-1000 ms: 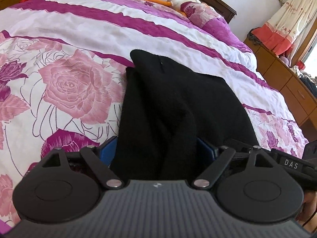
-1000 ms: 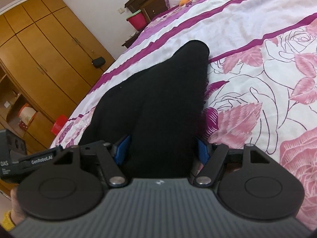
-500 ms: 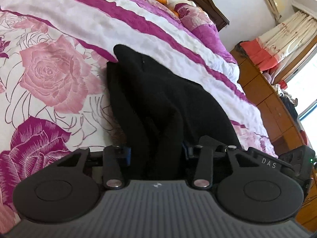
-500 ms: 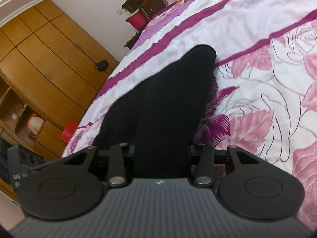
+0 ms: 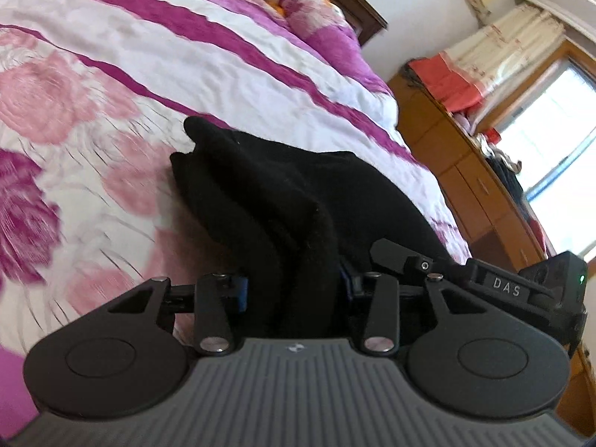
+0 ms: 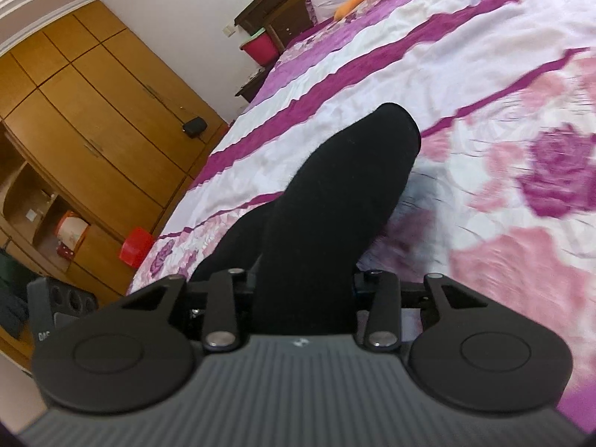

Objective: Fold small clothes

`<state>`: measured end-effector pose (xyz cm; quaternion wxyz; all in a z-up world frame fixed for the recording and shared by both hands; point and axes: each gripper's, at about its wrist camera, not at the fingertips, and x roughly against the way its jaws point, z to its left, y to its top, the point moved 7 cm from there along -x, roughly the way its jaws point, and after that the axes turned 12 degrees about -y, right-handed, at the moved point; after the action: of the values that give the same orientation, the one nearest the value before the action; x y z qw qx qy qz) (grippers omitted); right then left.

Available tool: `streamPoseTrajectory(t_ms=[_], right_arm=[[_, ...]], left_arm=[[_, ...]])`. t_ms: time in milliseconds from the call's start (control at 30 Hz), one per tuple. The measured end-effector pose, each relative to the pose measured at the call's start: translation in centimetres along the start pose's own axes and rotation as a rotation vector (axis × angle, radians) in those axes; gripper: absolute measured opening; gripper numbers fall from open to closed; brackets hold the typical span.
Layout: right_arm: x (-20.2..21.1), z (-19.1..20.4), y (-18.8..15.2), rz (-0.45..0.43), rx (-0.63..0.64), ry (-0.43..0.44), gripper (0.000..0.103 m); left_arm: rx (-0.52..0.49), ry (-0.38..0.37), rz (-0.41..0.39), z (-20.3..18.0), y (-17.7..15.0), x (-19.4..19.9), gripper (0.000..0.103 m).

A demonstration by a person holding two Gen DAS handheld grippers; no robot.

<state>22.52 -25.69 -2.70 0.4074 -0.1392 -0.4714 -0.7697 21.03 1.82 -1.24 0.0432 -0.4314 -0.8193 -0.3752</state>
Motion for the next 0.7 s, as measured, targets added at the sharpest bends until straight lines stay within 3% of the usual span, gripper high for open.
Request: streamPoseTrajectory(t_ms=[100, 300, 700], right_arm=[[1.8, -1.3, -1.2, 0.004, 0.011, -0.035, 0.041], [0.9, -4.3, -5.1, 0.048, 0.013, -0.119, 0.044], [1.2, -5.3, -6.3, -0.016, 0.041, -0.142, 0.055]], left_arm=[[-0.041, 0.016, 0.029, -1.2, -2.7, -0.4, 0.048], [-0.104, 0.15, 0.084, -0.1, -6.5, -1.6, 0.053], [-0.208, 0.273, 0.042, -1.1, -6.7, 0.4, 0.059]])
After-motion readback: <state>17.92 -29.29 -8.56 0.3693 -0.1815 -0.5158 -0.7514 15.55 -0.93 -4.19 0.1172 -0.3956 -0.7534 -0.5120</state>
